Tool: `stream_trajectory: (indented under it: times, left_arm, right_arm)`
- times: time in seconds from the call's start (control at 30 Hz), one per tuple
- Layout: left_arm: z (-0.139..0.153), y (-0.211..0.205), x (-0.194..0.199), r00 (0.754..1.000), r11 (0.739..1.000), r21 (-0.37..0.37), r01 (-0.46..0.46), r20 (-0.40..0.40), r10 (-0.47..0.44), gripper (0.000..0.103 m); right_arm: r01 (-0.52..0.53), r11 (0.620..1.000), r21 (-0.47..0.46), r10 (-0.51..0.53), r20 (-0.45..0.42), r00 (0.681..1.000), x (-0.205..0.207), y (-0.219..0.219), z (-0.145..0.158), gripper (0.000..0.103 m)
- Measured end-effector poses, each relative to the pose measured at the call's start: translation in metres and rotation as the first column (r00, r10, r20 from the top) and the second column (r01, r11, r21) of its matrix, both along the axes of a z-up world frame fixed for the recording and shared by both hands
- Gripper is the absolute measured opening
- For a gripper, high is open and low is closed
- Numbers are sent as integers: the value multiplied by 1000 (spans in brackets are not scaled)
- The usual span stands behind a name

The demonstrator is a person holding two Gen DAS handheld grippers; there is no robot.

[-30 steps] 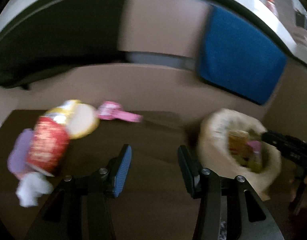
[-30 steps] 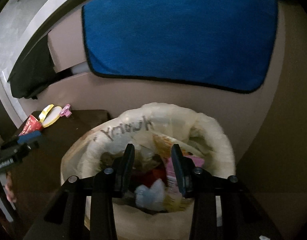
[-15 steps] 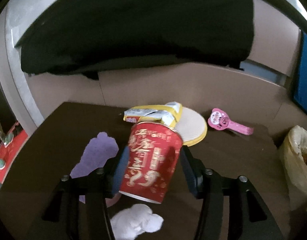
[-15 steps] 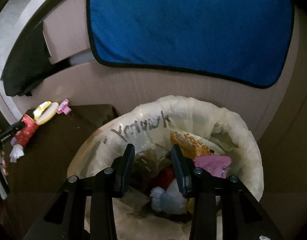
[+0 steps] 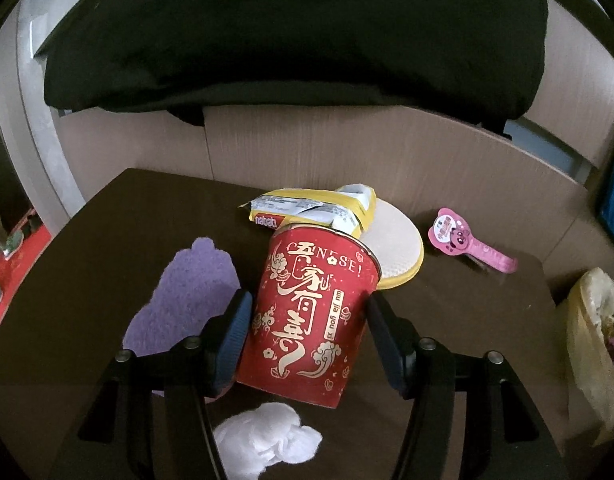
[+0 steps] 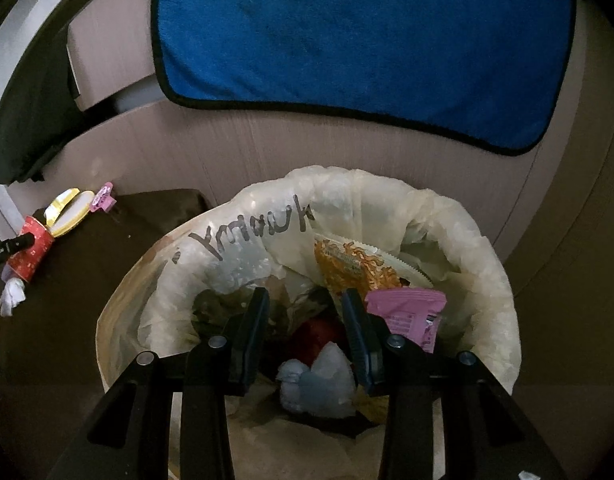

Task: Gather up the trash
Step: 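Grasp the red NOSEI paper cup with the left gripper, then grasp the pink comb on the table with the right gripper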

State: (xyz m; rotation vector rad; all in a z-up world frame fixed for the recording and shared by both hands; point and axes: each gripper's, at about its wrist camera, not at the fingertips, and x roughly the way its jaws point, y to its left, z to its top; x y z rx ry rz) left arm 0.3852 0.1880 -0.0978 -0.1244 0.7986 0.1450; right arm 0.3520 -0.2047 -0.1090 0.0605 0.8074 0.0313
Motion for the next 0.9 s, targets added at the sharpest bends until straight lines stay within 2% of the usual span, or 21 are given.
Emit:
stream_trajectory:
  times: [0.2, 0.3, 0.57, 0.67, 0.77, 0.9]
  left_arm:
    - [0, -1, 5, 999, 1000, 9, 7, -32, -7, 61]
    - [3, -2, 4, 999, 1000, 6, 26, -39, -25, 56]
    - [14, -5, -30, 998, 995, -84, 57, -6, -58, 53]
    - [18, -10, -48, 996, 982, -163, 91, -11, -94, 53]
    - [15, -13, -62, 988, 945, -301, 131, -37, -149, 53]
    - [12, -8, -77, 986, 925, -354, 137, -44, -163, 53]
  right_arm:
    - [-10, 1000, -9, 10, 5, 1000, -5, 2, 4, 36]
    - [-13, 1000, -1, 13, 3, 1000, -6, 3, 5, 36]
    - [-28, 1000, 1, 28, 24, 999, -8, 14, 18, 36]
    - [-57, 998, -4, 57, 35, 998, -4, 32, 25, 36]
    - [-119, 993, -8, 119, 38, 992, 10, 65, 32, 36]
    - [-239, 971, -16, 239, 30, 970, 38, 124, 32, 36]
